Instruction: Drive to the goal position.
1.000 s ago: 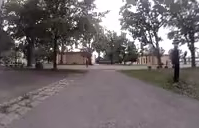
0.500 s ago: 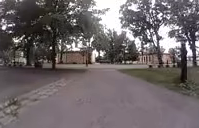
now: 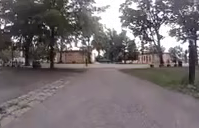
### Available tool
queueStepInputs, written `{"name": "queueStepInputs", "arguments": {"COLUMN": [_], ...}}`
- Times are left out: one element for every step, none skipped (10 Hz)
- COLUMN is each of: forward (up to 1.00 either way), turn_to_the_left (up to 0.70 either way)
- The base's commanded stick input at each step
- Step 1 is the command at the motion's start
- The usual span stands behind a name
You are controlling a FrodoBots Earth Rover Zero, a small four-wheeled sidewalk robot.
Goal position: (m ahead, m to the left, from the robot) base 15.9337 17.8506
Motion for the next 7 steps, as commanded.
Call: {"name": "queueStepInputs", "arguments": {"forward": [0.60, 0.60, 0.60, 0.60, 0.60, 0.60, 0.60], "turn_to_the_left": [0.00, 0.00, 0.00, 0.00, 0.00, 0.00, 0.00]}}
